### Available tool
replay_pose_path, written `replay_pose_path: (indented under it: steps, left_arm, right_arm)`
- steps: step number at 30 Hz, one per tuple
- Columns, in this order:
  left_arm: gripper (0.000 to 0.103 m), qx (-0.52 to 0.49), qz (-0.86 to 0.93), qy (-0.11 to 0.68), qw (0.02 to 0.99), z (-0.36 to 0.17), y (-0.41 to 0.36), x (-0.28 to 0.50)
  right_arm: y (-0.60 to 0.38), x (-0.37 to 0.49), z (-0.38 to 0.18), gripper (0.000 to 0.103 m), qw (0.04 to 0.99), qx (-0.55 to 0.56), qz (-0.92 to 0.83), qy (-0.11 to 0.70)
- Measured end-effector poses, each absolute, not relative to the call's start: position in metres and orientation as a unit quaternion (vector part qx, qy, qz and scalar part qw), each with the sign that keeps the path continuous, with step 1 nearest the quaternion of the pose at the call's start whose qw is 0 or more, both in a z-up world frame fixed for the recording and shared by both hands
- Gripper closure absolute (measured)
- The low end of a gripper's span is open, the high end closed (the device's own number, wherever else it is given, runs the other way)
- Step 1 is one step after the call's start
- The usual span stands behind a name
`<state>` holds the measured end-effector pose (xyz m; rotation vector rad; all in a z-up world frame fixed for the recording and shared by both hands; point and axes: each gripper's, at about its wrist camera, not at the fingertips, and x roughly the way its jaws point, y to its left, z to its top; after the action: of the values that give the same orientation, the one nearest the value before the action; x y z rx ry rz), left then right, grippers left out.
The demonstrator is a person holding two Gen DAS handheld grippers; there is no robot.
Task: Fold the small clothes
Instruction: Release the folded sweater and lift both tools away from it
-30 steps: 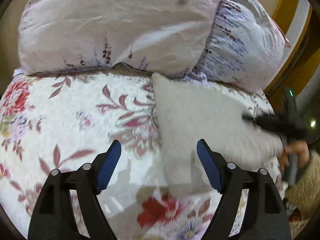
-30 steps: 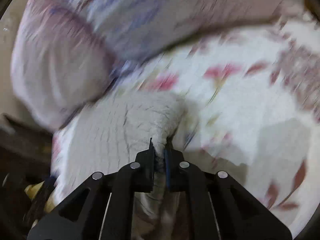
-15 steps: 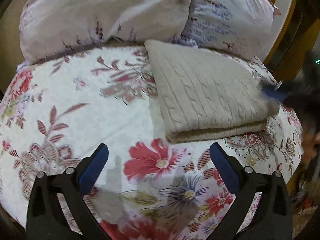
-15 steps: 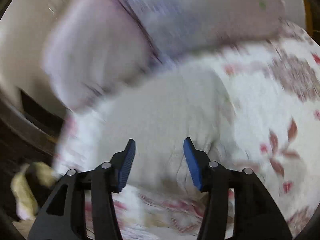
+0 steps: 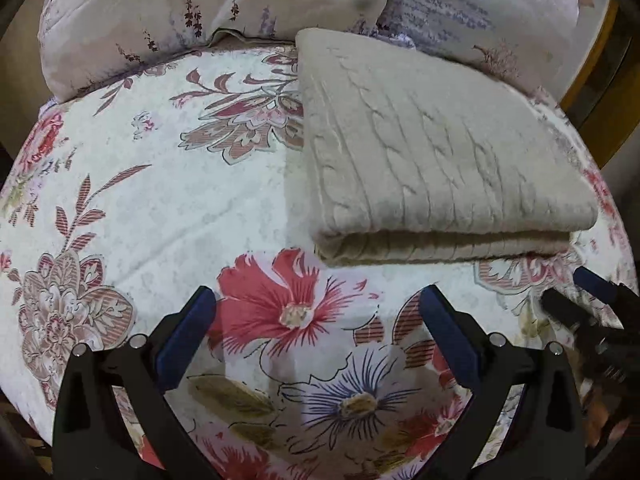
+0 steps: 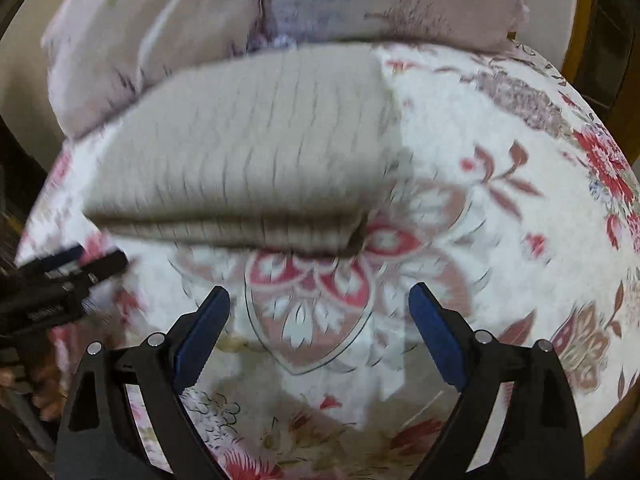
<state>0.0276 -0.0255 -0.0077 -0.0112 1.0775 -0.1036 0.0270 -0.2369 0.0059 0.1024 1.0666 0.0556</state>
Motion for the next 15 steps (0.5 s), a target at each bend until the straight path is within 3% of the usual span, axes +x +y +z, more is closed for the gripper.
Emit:
replay_pose_path:
  steps: [3, 15]
  left_arm:
    - [0.002, 0.028, -0.035, 0.519, 0.854, -0.01, -0.034, 0.023]
    - [0.002, 0.019, -0.027, 0.516, 0.856, -0.011, -0.03, 0.016]
  right_arm:
    - [-0.227, 0.018, 0.005, 0.001, 0.862, 0.008, 0.004, 0.508]
    - [-0.225, 0.013, 0.003, 0.001, 0.871, 0.017, -0.009, 0.49]
